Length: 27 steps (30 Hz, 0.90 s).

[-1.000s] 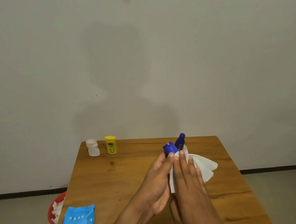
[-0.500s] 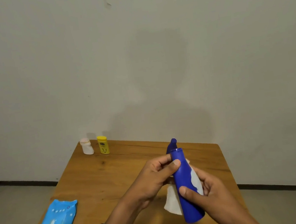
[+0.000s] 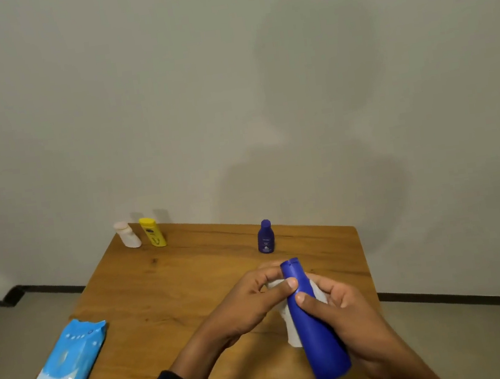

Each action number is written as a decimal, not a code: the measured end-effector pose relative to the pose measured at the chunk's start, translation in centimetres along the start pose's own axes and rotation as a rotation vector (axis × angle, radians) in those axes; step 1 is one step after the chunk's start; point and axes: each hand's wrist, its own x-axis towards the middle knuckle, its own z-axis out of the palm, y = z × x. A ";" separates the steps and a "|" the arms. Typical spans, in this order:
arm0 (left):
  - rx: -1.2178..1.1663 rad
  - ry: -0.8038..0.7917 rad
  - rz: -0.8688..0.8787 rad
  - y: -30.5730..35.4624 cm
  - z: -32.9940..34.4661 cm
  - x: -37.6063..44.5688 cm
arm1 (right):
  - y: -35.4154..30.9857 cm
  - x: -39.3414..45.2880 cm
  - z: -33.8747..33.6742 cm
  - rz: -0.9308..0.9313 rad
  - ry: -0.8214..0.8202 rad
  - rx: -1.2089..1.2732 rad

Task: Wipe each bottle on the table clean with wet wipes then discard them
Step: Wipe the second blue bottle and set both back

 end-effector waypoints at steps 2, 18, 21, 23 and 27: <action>0.018 0.053 -0.010 0.0 0.0 0.9 | 0.9 0.5 0.6 -0.028 0.122 0.045; -0.470 0.042 -0.360 -3.3 5.9 1.6 | -1.2 3.2 -1.9 -0.080 0.287 0.535; -0.409 0.063 -0.338 -3.0 5.0 1.6 | -2.0 3.8 -2.2 -0.125 0.302 0.587; -0.372 0.076 -0.312 -2.8 4.3 1.5 | -2.9 4.2 -2.5 -0.175 0.309 0.588; -0.364 0.084 -0.272 -2.5 3.1 1.7 | -5.0 5.3 -3.5 -0.294 0.461 0.745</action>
